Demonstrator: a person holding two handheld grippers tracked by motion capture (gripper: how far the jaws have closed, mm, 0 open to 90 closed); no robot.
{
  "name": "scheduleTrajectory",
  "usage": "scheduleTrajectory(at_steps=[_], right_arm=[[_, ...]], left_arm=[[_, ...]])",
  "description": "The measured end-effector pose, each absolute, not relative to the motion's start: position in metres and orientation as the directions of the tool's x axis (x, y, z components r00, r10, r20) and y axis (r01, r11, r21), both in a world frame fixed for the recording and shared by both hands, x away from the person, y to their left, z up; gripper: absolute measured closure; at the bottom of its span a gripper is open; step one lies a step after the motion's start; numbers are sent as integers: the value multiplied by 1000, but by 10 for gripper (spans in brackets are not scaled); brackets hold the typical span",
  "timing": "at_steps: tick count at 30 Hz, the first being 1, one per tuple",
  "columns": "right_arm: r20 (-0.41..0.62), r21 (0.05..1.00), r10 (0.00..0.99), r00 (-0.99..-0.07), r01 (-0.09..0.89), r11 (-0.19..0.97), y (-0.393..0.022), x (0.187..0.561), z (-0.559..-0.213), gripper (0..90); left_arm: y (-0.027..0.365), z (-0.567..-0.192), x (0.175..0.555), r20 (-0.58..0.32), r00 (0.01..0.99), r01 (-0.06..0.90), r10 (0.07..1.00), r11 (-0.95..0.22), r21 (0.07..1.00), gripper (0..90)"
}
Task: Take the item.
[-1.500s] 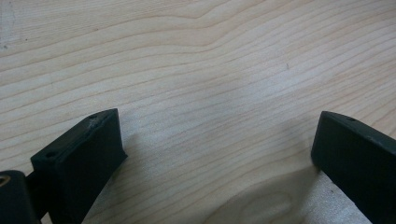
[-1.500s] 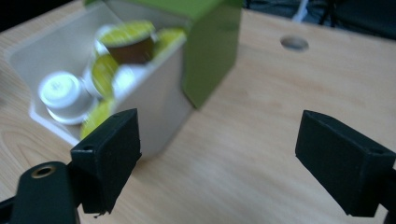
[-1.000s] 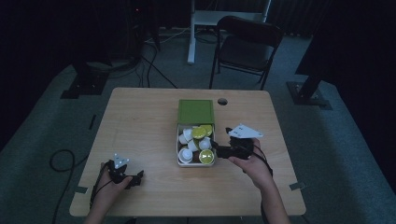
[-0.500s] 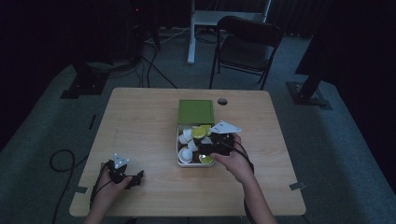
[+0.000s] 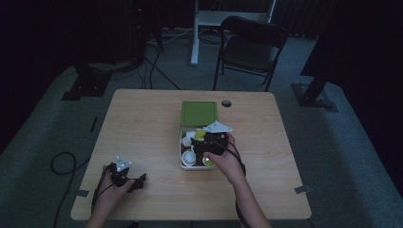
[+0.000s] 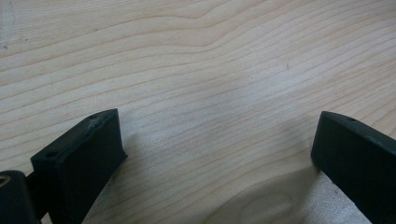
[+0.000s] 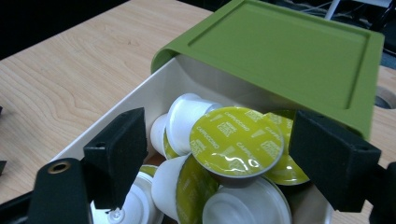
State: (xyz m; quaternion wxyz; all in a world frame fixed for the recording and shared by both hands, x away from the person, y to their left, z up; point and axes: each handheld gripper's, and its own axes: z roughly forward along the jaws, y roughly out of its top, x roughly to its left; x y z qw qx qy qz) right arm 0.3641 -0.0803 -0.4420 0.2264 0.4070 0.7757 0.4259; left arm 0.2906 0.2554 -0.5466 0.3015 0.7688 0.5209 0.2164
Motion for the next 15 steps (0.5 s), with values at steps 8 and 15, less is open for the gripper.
scheduleTrajectory(at_steps=[8, 15], right_arm=[[-49, 819, 837, -545, 458, 346, -74, 372, -452, 223], [-69, 808, 841, -537, 465, 363, -72, 375, -454, 335]], left_arm=[[255, -547, 291, 19, 364, 671, 931, -276, 689, 24], [255, -547, 291, 19, 363, 670, 932, -275, 689, 24]])
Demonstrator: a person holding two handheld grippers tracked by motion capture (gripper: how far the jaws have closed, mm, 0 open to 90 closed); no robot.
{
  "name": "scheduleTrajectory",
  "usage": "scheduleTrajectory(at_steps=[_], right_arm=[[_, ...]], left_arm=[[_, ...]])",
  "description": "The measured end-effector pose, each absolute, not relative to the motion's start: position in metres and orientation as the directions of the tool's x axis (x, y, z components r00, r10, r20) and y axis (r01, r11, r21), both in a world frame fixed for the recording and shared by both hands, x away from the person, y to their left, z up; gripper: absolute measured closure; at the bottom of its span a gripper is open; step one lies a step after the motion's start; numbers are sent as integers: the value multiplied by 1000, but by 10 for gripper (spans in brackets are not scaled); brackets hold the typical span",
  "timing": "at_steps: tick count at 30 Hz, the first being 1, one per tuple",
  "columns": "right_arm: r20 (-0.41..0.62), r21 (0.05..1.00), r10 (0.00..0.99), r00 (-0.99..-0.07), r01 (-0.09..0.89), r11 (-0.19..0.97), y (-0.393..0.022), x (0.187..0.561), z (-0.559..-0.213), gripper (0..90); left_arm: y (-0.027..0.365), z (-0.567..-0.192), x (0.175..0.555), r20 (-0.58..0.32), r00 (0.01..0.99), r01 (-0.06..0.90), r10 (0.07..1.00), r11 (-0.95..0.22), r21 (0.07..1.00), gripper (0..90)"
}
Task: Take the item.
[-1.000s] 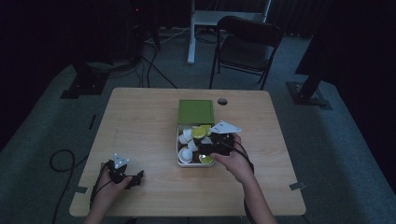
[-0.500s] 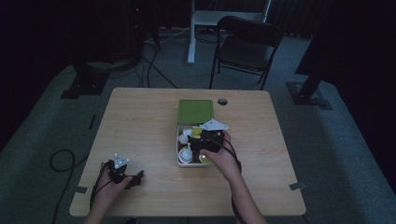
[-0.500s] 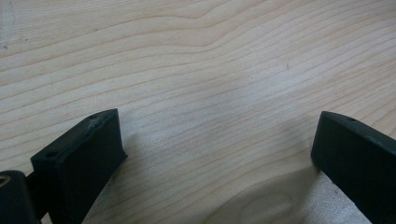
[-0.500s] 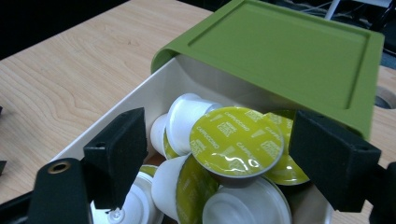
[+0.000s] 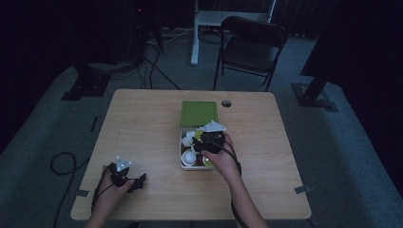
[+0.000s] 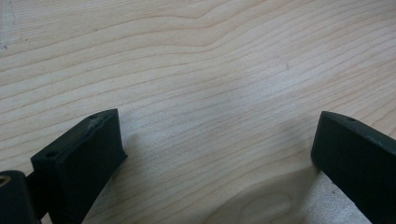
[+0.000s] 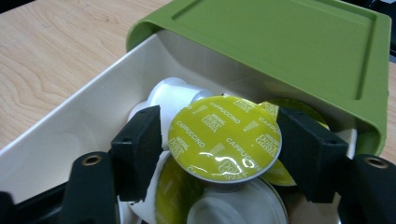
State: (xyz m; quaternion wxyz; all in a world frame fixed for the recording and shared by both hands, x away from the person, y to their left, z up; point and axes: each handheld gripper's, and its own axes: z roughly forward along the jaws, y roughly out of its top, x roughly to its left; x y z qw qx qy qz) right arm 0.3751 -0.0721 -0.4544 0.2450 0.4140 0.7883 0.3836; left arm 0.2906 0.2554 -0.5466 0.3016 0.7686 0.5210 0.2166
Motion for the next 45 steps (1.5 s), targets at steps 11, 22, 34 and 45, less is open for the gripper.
scheduleTrajectory(at_steps=[11, 22, 34, 45], right_arm=[[-96, 786, 835, -541, 474, 397, -72, 378, -455, 370], [-74, 781, 823, -563, 480, 399, -75, 377, -451, 376], [-52, 802, 808, -587, 458, 385, -78, 370, -437, 377], [-50, 824, 814, -579, 436, 361, -88, 364, -425, 377]], left_arm=[[255, -547, 291, 18, 363, 670, 932, -275, 690, 24], [255, -547, 291, 18, 363, 671, 932, -274, 689, 24], [255, -547, 291, 18, 363, 670, 932, -275, 689, 24], [255, -547, 291, 18, 362, 670, 932, -274, 690, 24]])
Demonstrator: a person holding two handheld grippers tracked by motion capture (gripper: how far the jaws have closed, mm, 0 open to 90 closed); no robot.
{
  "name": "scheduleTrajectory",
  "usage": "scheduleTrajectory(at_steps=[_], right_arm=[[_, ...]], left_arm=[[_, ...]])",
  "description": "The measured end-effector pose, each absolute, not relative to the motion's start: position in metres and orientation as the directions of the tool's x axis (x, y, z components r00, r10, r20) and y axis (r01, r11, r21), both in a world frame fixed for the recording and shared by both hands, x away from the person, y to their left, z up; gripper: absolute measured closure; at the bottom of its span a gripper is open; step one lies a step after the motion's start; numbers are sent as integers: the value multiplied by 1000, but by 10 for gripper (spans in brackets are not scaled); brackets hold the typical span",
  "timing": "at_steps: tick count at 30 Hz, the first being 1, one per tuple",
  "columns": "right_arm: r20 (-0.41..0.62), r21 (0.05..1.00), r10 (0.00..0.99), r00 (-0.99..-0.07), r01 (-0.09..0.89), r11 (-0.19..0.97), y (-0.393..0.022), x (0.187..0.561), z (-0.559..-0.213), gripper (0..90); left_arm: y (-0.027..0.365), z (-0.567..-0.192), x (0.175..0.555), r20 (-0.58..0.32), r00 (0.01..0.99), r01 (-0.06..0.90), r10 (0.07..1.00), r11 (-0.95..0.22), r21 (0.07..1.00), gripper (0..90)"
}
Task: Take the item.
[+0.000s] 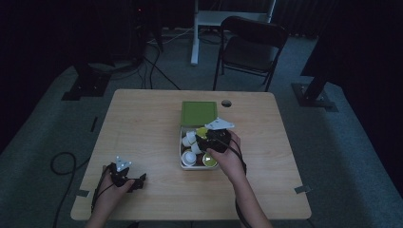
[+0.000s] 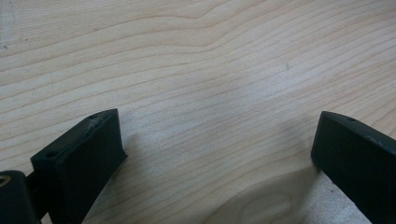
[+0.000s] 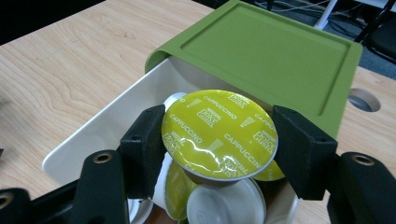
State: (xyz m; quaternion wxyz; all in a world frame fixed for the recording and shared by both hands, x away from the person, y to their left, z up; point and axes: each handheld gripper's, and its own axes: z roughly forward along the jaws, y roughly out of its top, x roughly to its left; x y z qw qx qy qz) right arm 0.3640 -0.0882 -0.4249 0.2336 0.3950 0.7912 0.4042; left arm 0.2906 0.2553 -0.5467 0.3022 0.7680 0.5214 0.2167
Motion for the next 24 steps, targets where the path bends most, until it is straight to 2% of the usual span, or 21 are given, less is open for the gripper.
scheduleTrajectory(at_steps=[24], right_arm=[[-57, 847, 860, -508, 431, 311, -138, 354, -410, 377]], left_arm=[[255, -547, 291, 18, 362, 670, 932, -274, 690, 24]])
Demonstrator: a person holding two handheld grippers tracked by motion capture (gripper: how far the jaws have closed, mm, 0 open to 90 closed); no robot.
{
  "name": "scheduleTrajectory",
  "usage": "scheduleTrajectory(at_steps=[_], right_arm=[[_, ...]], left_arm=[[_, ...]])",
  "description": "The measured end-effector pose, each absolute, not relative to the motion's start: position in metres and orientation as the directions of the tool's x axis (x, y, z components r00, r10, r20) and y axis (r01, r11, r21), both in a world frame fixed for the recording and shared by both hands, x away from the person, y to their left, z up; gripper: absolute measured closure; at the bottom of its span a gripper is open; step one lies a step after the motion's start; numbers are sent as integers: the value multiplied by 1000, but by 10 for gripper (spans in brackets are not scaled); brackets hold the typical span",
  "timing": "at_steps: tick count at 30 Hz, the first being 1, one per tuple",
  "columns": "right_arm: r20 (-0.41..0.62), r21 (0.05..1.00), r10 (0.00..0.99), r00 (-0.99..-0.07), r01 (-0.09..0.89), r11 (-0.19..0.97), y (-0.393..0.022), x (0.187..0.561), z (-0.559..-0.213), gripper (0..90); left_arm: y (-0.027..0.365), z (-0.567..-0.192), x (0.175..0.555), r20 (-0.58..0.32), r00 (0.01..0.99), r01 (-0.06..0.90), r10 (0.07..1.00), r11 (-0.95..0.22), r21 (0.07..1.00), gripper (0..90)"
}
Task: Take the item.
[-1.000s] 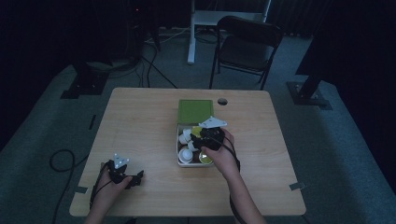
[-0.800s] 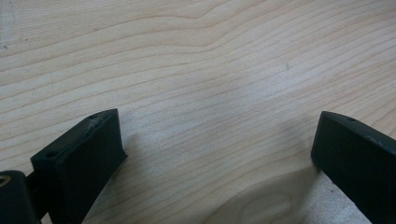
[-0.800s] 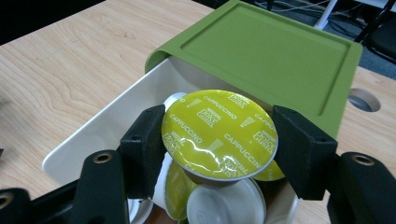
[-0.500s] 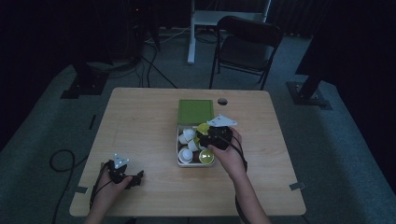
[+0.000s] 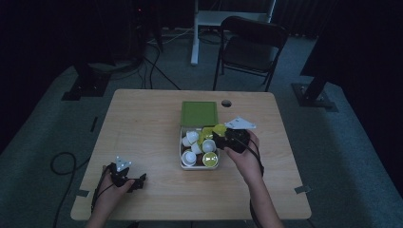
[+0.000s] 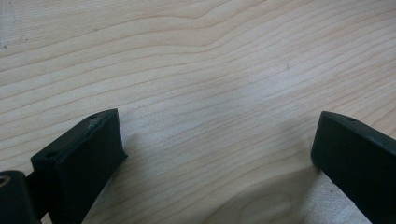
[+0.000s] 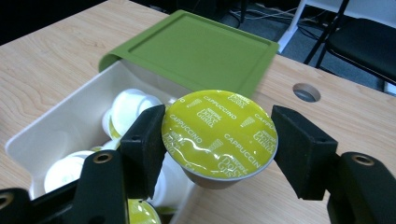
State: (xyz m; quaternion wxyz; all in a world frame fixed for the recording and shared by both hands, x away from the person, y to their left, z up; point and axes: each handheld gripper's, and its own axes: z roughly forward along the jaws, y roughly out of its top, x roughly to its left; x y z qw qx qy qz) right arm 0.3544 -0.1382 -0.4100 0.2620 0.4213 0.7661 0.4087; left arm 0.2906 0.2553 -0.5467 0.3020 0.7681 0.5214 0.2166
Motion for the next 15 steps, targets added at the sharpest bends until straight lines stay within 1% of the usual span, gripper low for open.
scheduleTrajectory(at_steps=[15], right_arm=[[-79, 838, 905, -418, 464, 288, -186, 349, -424, 377]], left_arm=[[255, -547, 291, 18, 362, 670, 932, -274, 690, 24]])
